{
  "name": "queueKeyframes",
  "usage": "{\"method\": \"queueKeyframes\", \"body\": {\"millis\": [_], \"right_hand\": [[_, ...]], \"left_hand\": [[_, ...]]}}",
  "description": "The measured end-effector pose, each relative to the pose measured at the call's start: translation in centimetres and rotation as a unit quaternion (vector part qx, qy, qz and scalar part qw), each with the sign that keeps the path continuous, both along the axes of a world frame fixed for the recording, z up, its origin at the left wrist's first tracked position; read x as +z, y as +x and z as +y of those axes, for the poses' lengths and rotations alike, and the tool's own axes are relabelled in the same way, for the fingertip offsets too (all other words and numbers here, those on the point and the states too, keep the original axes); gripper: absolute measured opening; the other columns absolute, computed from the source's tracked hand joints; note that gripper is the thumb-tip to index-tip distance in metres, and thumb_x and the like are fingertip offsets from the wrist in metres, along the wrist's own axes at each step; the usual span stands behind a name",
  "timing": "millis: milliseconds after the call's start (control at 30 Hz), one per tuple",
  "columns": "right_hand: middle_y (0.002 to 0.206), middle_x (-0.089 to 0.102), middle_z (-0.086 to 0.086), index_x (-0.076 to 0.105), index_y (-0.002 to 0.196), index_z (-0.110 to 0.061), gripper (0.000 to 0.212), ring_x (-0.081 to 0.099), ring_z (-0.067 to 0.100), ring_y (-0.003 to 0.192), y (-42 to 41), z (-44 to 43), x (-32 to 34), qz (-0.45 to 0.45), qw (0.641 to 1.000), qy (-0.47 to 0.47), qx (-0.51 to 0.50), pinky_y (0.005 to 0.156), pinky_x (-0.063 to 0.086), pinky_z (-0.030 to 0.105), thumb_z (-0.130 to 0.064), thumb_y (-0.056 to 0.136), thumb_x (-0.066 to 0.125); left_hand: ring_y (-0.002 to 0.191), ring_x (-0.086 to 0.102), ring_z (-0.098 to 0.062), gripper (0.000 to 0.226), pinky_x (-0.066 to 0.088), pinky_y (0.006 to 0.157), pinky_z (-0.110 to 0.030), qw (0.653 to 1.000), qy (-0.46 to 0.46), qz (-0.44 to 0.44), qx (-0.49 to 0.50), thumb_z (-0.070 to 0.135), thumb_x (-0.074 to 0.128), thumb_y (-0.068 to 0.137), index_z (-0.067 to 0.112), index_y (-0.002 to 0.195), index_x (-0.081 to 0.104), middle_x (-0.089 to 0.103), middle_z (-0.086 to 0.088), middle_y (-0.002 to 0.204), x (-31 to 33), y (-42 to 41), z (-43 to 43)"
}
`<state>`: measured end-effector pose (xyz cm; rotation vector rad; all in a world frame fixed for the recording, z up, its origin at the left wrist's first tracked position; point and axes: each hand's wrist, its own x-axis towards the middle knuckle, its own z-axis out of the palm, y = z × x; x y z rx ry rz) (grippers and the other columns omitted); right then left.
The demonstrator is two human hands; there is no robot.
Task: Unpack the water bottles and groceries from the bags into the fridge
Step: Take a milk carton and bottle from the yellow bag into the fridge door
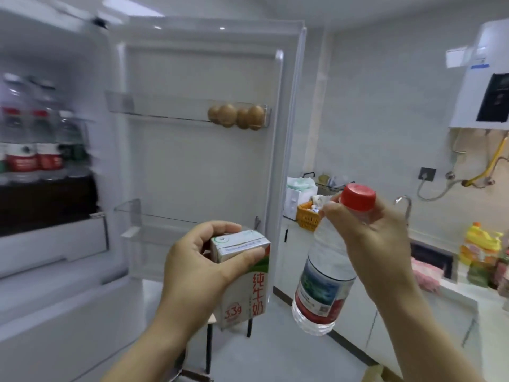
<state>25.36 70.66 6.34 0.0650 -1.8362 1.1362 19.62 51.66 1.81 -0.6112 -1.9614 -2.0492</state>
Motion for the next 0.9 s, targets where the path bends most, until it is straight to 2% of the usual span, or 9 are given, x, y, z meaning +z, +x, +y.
{"method": "queueKeyframes", "body": {"millis": [200,367,500,633,800,900], "right_hand": [[0.071,0.065,0.010,0.065,0.072,-0.007,0.019,0.061,0.026,0.074,-7.1,-2.3,1.0,0.012,0.995,-0.005,0.095,0.075,0.052,0.042,-0.027,0.073,0.065],[0.073,0.064,0.013,0.065,0.073,-0.004,0.023,0.059,0.028,0.076,-12.0,-4.6,1.3,-0.002,0.988,-0.001,0.152,0.072,0.051,0.040,-0.027,0.072,0.064],[0.075,0.065,0.017,0.065,0.075,-0.004,0.022,0.060,0.033,0.079,-15.3,-6.6,1.4,-0.005,0.983,-0.001,0.183,0.075,0.052,0.045,-0.026,0.072,0.065],[0.077,0.064,0.022,0.064,0.076,0.000,0.026,0.059,0.037,0.080,-18.7,-9.0,1.8,0.005,0.982,-0.005,0.191,0.073,0.051,0.046,-0.025,0.070,0.064],[0.076,0.066,0.020,0.066,0.073,-0.004,0.024,0.057,0.031,0.070,-22.8,-12.2,3.4,0.028,0.986,-0.007,0.166,0.062,0.047,0.037,-0.027,0.068,0.063],[0.077,0.065,0.021,0.065,0.074,-0.001,0.026,0.059,0.035,0.076,-25.2,-14.0,4.6,0.043,0.987,-0.004,0.152,0.065,0.049,0.038,-0.027,0.068,0.063]], "left_hand": [[0.072,0.069,-0.006,0.035,0.052,0.059,-0.015,0.994,-0.014,0.012,0.104,0.022,0.087,0.056,0.022,0.087,0.070,0.074,0.007,0.083,0.7,-3.5,-3.0],[0.069,0.068,-0.008,0.042,0.052,0.056,-0.017,0.986,-0.002,0.004,0.167,0.033,0.084,0.048,0.022,0.086,0.070,0.074,0.006,0.082,0.2,-5.6,-5.0],[0.069,0.068,-0.007,0.041,0.053,0.055,-0.018,0.979,-0.005,0.004,0.206,0.034,0.083,0.047,0.022,0.085,0.070,0.074,0.007,0.081,0.3,-7.8,-7.2],[0.071,0.068,-0.006,0.035,0.054,0.056,-0.018,0.976,-0.013,0.025,0.217,0.027,0.085,0.056,0.022,0.086,0.070,0.073,0.010,0.083,1.2,-11.4,-9.8],[0.071,0.069,-0.006,0.030,0.051,0.053,-0.015,0.980,-0.009,0.057,0.190,0.020,0.085,0.061,0.018,0.087,0.070,0.073,0.007,0.081,2.9,-16.6,-12.7],[0.068,0.068,-0.004,0.028,0.050,0.052,-0.013,0.982,-0.003,0.073,0.175,0.018,0.085,0.061,0.019,0.085,0.071,0.072,0.012,0.079,3.9,-20.1,-14.1]]}}
